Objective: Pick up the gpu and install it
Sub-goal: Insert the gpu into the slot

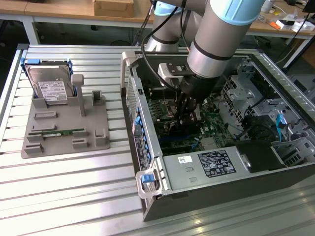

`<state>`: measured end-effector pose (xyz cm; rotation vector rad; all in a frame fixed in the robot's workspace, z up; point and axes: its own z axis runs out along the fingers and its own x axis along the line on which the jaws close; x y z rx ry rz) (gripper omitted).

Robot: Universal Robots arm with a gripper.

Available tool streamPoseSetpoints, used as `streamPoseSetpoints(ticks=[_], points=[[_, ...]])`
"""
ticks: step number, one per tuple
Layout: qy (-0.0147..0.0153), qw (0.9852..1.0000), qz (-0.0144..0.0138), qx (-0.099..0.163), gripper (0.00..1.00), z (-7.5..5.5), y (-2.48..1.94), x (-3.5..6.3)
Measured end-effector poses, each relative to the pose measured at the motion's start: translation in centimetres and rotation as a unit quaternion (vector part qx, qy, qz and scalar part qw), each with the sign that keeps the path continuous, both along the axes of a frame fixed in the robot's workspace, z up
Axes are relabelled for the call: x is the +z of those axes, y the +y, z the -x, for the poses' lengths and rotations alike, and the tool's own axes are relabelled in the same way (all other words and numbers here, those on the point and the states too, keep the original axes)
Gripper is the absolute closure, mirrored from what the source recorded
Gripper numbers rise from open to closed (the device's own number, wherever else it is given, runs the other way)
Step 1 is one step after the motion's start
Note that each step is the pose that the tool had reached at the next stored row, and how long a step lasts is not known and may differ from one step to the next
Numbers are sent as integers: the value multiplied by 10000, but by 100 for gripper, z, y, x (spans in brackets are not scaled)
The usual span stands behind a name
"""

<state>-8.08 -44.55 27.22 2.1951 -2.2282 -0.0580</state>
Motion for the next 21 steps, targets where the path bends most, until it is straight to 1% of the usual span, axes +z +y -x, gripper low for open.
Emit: streamPoseSetpoints(ticks=[3,5,8,10,15,21], points=[[0,10000,-1,1,73,0,-19,0],[1,10000,1,1,59,0,-20,1],[1,10000,2,1,59,0,-20,4],[-1,10000,1,1,59,-1,-20,31],[-1,10000,1,1,59,0,-28,-29],[-1,10000,2,1,59,0,-34,-36]])
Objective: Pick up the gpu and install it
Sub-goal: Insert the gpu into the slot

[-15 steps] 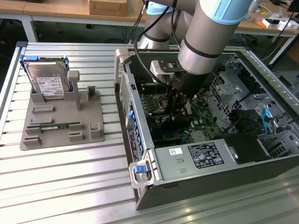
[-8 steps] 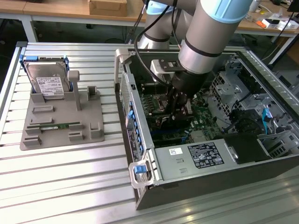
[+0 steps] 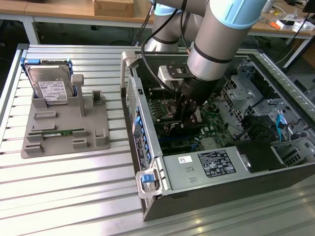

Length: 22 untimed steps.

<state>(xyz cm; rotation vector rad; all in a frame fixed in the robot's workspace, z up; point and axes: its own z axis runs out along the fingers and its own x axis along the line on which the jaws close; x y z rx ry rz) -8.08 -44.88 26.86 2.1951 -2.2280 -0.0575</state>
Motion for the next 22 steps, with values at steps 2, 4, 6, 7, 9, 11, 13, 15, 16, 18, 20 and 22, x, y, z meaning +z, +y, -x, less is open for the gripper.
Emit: streamPoseSetpoints(ticks=[2,4,6,7,9,11,13,15,16,18,20,22], points=[[0,10000,0,0,59,0,0,0],[0,10000,0,0,59,0,0,0],[0,10000,0,0,59,0,0,0],[0,10000,0,0,59,0,0,0],[0,10000,1,0,59,0,0,0],[1,10000,3,0,59,0,-1,5],[-13,10000,1,1,59,13,5,124],[-16,10000,2,4,59,17,19,182],[-20,10000,4,8,59,19,48,233],[-22,10000,15,18,67,21,94,276],[-22,10000,14,22,79,21,100,275],[1,10000,15,29,89,-28,103,274]])
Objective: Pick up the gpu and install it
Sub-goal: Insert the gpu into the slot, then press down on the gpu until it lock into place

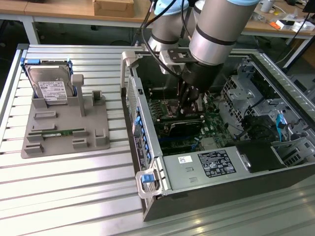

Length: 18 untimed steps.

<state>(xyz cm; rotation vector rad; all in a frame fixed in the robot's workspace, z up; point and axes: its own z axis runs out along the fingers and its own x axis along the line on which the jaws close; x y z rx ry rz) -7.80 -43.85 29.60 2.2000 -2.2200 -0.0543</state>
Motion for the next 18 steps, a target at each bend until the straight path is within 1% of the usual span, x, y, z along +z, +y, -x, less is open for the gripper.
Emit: streamPoseSetpoints(ticks=[2,3,4,5,6,8,10,12,16,17,18], points=[[79,10000,0,3,89,-147,-3,-5],[138,9999,-1,4,89,-260,-6,-9],[177,9998,-1,5,89,-339,-8,-11],[208,9998,-1,4,89,-428,-14,-11],[213,9998,2,5,89,-470,-16,-5],[213,9998,0,4,89,-474,-15,71],[213,9998,0,5,89,-475,-16,181],[214,9998,0,5,89,-475,-15,329],[213,9998,-1,5,89,-475,-16,335],[213,9998,-1,5,89,-465,-15,331],[213,9998,0,6,89,-418,-15,314]])
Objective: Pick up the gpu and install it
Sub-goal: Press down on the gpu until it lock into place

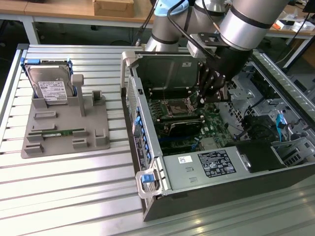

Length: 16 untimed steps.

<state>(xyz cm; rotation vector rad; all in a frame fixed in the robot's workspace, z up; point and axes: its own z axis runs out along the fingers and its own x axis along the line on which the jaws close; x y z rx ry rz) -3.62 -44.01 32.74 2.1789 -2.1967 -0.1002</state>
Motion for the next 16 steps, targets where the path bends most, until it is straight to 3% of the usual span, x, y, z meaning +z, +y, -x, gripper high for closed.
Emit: streamPoseSetpoints(ticks=[3,8,11,16], points=[[-2,10000,-1,-1,89,158,0,-103],[-1,10000,0,-1,89,279,0,-211],[-1,10000,0,-1,89,427,0,-331],[-2,10000,0,-1,89,469,-3,-409]])
